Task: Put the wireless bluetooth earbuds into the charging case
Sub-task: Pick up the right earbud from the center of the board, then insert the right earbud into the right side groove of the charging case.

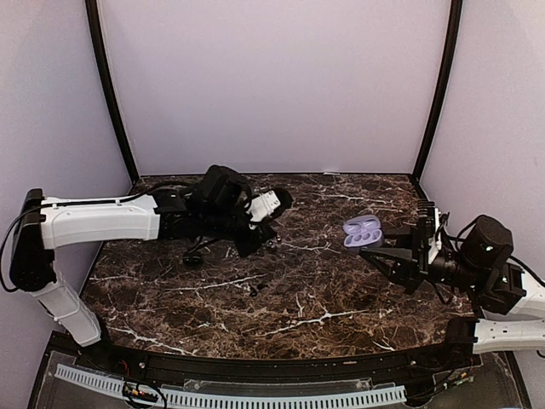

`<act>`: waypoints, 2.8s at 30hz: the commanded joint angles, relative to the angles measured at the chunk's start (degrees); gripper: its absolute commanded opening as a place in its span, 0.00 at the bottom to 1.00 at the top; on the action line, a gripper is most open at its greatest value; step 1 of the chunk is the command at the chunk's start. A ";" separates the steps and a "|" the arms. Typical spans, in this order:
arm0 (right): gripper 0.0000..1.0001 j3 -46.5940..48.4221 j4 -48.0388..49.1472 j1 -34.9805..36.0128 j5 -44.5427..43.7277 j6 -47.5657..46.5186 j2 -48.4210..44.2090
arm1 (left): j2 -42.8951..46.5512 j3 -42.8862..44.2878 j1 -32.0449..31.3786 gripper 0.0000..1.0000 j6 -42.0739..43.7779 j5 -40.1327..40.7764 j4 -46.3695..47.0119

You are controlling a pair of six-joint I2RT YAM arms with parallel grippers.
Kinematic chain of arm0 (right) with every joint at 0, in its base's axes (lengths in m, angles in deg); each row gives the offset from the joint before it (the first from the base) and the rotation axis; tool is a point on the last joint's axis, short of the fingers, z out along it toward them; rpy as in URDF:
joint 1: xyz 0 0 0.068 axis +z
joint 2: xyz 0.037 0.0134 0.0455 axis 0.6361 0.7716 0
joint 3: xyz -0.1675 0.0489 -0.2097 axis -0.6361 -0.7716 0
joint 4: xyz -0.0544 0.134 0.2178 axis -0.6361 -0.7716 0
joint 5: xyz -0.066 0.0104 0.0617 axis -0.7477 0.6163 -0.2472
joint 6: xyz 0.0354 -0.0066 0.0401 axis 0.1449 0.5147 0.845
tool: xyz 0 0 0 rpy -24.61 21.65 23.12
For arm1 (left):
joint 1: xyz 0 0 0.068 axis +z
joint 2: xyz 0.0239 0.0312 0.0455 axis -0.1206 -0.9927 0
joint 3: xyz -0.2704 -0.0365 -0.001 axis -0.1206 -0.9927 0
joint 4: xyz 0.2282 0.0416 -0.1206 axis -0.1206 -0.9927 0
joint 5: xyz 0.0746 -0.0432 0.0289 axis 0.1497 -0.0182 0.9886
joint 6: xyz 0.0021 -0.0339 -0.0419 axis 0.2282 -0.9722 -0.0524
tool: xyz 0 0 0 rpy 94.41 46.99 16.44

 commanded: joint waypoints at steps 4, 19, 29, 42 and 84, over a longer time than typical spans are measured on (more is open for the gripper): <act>0.00 -1.22 9.22 0.29 6.74 -1.58 2.70 | 20.69 -9.76 -4.63 0.00 -5.94 10.16 17.63; 0.00 1.89 12.72 0.29 9.28 -3.32 10.09 | 22.88 -10.45 -33.96 0.00 15.61 40.01 37.43; 0.00 2.68 15.11 0.29 10.20 0.31 12.97 | 13.62 -5.80 -36.35 0.00 20.97 47.41 43.71; 0.00 3.52 16.22 0.25 9.45 3.55 14.67 | 10.36 -3.28 -36.35 0.00 21.34 47.33 44.23; 0.00 6.20 12.04 0.29 5.87 2.83 14.84 | 0.71 4.96 -35.92 0.00 25.51 54.74 41.77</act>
